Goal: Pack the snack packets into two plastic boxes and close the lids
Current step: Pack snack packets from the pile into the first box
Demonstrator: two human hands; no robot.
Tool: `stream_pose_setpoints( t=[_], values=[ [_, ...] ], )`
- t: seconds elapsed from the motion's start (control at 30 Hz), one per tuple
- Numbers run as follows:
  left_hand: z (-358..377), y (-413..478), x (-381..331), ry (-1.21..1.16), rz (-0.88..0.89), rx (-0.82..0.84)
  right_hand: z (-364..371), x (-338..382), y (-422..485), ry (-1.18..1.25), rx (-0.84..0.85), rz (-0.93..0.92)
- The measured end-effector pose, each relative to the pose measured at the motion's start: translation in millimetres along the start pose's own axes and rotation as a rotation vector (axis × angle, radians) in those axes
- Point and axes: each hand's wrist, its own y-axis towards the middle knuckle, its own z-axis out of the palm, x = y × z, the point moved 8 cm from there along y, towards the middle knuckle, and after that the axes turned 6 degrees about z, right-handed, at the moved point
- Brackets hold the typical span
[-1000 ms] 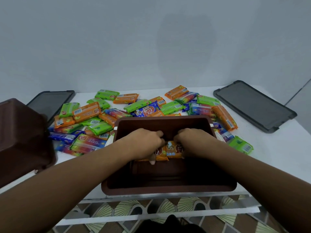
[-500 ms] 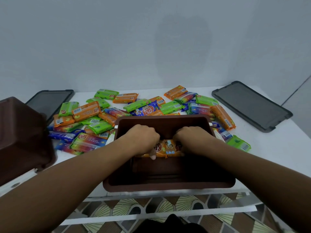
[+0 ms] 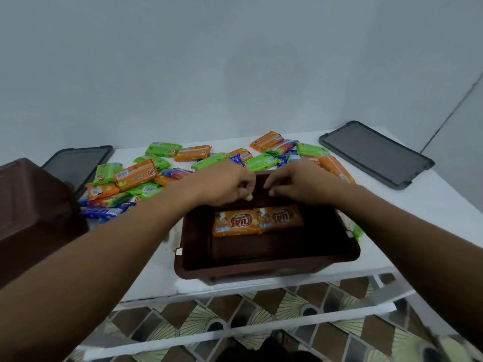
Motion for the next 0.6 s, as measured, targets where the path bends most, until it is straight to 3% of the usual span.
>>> stream_pose_setpoints(
  t=[0.13,0.4,0.6],
  values=[
    [-32,9,-8,-0.029,0.050,-0.129,-43,-7,-15,0.080,-0.212,0.004],
    [-55,46,-30,-0.123,0.139,-0.253,-87,-59,-19,0.111,-0.359,0.065],
    [-55,134,-43,-0.145,0.039,-0.287,-127,-163,7,0.286,-0.353,0.198]
  ],
)
